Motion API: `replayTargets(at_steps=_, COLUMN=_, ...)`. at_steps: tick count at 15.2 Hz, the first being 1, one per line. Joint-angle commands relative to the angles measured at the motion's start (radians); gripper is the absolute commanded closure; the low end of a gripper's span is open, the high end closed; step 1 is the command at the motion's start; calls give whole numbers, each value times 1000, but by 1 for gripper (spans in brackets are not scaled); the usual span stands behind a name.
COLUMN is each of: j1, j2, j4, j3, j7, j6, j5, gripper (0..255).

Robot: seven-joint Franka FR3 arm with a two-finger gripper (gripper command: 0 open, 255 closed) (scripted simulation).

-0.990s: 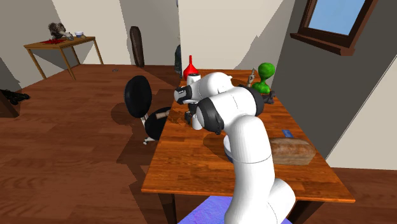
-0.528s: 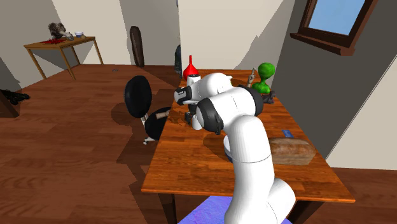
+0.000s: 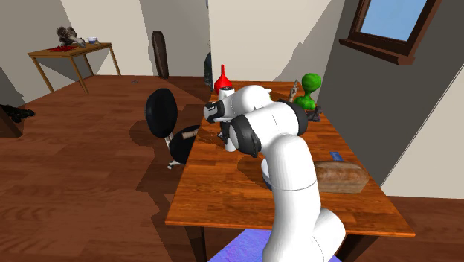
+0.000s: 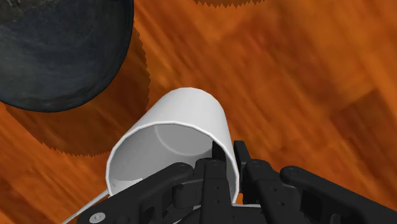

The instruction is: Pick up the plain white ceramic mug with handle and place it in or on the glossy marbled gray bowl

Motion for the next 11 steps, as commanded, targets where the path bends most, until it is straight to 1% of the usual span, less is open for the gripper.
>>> replayTargets(at_steps=1, j1=0, j2=0, j4=0, j3=0, j7=0, j6=0, j5=0, gripper=255)
replayTargets(at_steps=3, j1=0, j2=0, j4=0, j3=0, j7=0, j6=0, j5=0, gripper=255)
replayTargets(at_steps=11, j1=3, j2=-41, j4=49, j3=-7, j7=10, j6=-89, j5=-15, gripper=255)
